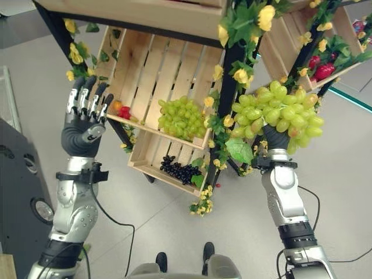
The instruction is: Pick up the fruits from the basket on one side to the basket on the other side
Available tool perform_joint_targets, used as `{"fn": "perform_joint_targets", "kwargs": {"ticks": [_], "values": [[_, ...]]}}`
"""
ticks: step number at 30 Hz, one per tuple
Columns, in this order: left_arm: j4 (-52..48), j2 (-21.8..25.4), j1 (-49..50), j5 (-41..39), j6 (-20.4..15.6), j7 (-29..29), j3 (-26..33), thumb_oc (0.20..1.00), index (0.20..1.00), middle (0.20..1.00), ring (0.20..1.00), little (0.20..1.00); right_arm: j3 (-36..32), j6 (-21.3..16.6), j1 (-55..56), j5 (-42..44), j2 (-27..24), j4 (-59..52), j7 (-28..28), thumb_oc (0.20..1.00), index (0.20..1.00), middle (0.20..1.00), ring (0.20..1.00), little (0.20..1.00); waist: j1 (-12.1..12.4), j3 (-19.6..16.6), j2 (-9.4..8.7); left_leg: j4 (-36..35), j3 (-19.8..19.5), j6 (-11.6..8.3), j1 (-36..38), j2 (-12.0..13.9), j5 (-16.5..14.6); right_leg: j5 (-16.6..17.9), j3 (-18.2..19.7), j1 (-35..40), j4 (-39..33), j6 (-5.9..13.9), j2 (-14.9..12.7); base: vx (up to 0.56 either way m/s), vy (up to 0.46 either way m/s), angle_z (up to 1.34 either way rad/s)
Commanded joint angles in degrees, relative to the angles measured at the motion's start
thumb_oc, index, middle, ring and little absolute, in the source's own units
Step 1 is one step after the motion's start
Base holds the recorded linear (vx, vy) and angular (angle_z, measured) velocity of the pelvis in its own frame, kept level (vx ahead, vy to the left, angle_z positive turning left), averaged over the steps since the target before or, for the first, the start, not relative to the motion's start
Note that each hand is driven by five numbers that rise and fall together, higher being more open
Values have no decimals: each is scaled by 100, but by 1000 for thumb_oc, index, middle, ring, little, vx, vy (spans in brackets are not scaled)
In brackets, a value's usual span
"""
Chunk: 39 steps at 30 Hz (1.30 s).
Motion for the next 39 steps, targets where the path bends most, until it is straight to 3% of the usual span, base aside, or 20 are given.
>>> {"fn": "perform_joint_targets", "kwargs": {"ticks": [1, 7, 11, 12, 13, 15, 16, 17, 20, 25, 28, 30, 32, 33, 35, 39], "values": [[-246, 157, 245, 249, -145, 100, 121, 1000, 1000, 1000, 1000, 1000, -117, -382, -105, -45, 85, -558, 81, 200, 200, 200, 200, 200, 69, -518, -347, 273, 13, -59, -83, 14, -91, -365, 219, 709, -202, 589, -366, 0, 0, 0], [-268, 166, 429, 426, -163, 214, 298, 1000, 1000, 1000, 1000, 1000, -112, -384, 18, -8, 97, -793, 199, 200, 200, 200, 200, 200, 54, -432, -375, 551, -114, -73, -213, -13, -156, -423, 302, 622, -95, 526, -324, -20, -15, 0], [-201, 152, 352, 508, -228, 335, 338, 1000, 1000, 1000, 1000, 1000, -67, -447, -56, -119, 59, -1002, 187, 200, 200, 200, 200, 200, 110, -211, -491, 1365, -622, -245, -513, -187, -351, -386, 315, 389, 80, 498, -395, -156, 26, 8], [-194, 153, 290, 504, -235, 361, 322, 1000, 1000, 1000, 1000, 1000, -100, -483, -45, -189, 56, -1061, 120, 200, 200, 200, 200, 200, -16, -237, -507, 1272, -332, -271, -385, 238, -356, -335, 157, 295, 108, 578, -503, -98, 141, 22], [-193, 151, 292, 506, -235, 365, 320, 1000, 1000, 1000, 1000, 1000, -97, -479, -37, -197, 57, -1071, 113, 200, 200, 200, 200, 200, -12, -231, -489, 1260, -330, -285, -357, 264, -374, -350, 154, 311, 115, 572, -478, -120, 177, 28], [-179, 165, 187, 450, -237, 334, 280, 1000, 1000, 1000, 1000, 1000, -162, -483, 50, -275, 27, -1178, 53, 200, 200, 200, 200, 200, -139, -320, -408, 1030, -118, -379, -97, 707, -252, -343, 10, 230, 138, 666, -554, -97, 223, 28], [-145, 173, 84, 429, -240, 329, 192, 1000, 1000, 1000, 1000, 1000, -235, -462, 125, -320, 9, -1248, 24, 200, 200, 200, 200, 200, -226, -360, -261, 598, -217, -380, 3, 684, -352, -270, -93, 119, 195, 809, -659, -72, 311, 32], [-105, 156, 64, 436, -240, 325, 178, 1000, 1000, 1000, 1000, 1000, -269, -452, 172, -349, 4, -1250, 28, 200, 200, 200, 200, 200, -268, -373, -234, 420, -230, -324, 42, 592, -439, -178, -59, 91, 216, 882, -748, -43, 342, 41], [-116, 214, -63, 504, -268, 335, 42, 1000, 1000, 1000, 1000, 1000, -326, -470, 161, -447, 125, -1277, -42, 200, 200, 200, 200, 200, -307, -279, -261, 290, -153, -163, 49, 261, -549, 164, 122, -42, 163, 1094, -1058, -80, 248, 42], [-153, 408, -89, 615, -323, 334, 96, 1000, 1000, 1000, 1000, 1000, -179, -428, -94, -596, 287, -1165, -87, 200, 200, 200, 200, 200, -206, -200, -302, 167, 111, 36, 5, -84, -603, 447, 342, -240, 0, 1234, -1344, -111, 241, -12], [-132, 517, -59, 638, -332, 394, 198, 1000, 1000, 1000, 1000, 1000, 43, -413, -329, -599, 333, -1100, -25, 200, 200, 200, 200, 200, -74, -97, -211, 195, 321, 214, -202, -116, -439, -51, 189, -428, 991, 1068, -842, -189, 260, -33], [-161, 487, -26, 650, -300, 358, 199, 1000, 1000, 1000, 1000, 1000, 46, -413, -294, -553, 313, -1073, 2, 200, 200, 200, 200, 200, -12, -183, -279, 227, 360, 228, -256, -212, -466, -359, 91, -187, 892, 948, -642, -15, 58, -47], [-203, 457, 56, 751, -274, 334, 249, 1000, 1000, 1000, 1000, 1000, 40, -394, -285, -536, 329, -1042, 15, 200, 200, 200, 200, 200, 48, -271, -344, 228, 400, 194, -232, -249, -473, -305, -57, 83, 375, 955, -751, 55, -42, -12], [-219, 424, 91, 723, -249, 312, 249, 1000, 1000, 1000, 1000, 1000, 44, -393, -278, -534, 294, -1007, 5, 200, 200, 200, 200, 200, 42, -323, -351, 231, 407, 191, -212, -245, -469, -297, 68, 181, 228, 933, -684, 73, -27, 1], [-252, 393, 110, 669, -251, 300, 261, 1000, 1000, 1000, 1000, 1000, 42, -405, -273, -540, 285, -982, -10, 200, 200, 200, 200, 200, 33, -357, -344, 225, 389, 187, -173, -229, -466, -299, 230, 187, 196, 911, -620, 64, -23, 1], [-331, 361, 155, 577, -184, 242, 262, 1000, 1000, 1000, 1000, 1000, 91, -345, -298, -456, 255, -978, 44, 200, 200, 200, 200, 200, 66, -463, -373, 172, 434, 160, -61, -175, -453, -285, 83, 333, 32, 875, -642, 42, -35, -5]]}}
